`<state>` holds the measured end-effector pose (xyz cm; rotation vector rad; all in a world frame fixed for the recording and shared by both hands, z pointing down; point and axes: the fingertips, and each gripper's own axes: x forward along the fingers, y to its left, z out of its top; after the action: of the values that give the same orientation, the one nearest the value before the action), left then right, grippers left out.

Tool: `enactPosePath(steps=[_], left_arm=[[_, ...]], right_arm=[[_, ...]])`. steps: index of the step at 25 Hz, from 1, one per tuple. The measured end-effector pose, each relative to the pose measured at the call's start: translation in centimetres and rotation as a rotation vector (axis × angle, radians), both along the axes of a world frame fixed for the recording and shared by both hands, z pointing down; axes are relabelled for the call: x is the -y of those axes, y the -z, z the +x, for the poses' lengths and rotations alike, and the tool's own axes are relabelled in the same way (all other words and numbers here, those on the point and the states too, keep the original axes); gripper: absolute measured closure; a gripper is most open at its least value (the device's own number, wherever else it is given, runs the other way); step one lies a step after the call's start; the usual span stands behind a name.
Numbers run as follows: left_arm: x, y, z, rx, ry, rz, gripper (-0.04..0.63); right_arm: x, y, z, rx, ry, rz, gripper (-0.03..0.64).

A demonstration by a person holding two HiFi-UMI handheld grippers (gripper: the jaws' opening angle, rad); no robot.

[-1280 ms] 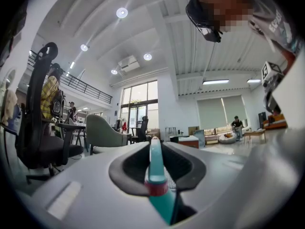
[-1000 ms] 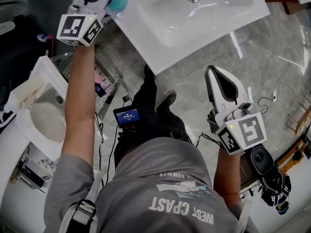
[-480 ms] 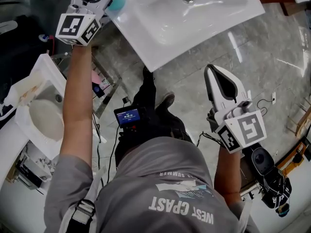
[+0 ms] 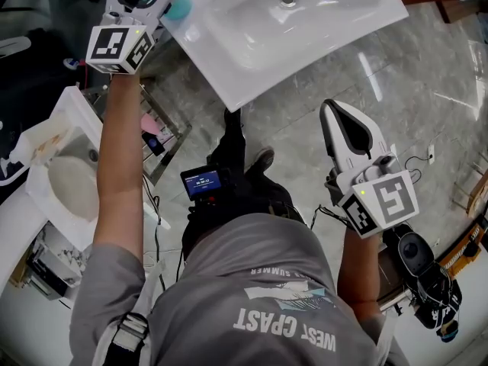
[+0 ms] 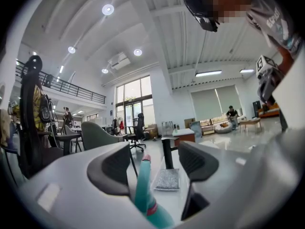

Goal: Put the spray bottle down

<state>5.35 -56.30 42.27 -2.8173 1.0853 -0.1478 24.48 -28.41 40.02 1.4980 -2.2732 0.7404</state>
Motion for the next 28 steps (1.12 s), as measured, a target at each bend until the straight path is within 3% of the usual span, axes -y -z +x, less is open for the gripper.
enactPosePath(steps=[9,13,20,28], left_arm=[[-1.2,4.3,-2.2,-0.017,0.054,0.076,0.311],[-3.2,7.9,-3.3,-0.035,0.078,0.129,0.383],[-8.7,12.7,-5.7,-0.043,0.078,0.211,0.583],[-16.8,17.5,-4.6,-0.006,-0.009,0.234,0.592]], right_arm=[[-0.6,1.5,-0.8,-0.001,0.011,0.036,0.615],[-1.0,3.0,-0.8,-0.007,0.011,0.065,0.615],[-2.1,4.5,-1.9,-0.019,0.015,0.121,0.615],[-4.3,8.0,-2.5,-0.064,0.021,0.224,0.617]])
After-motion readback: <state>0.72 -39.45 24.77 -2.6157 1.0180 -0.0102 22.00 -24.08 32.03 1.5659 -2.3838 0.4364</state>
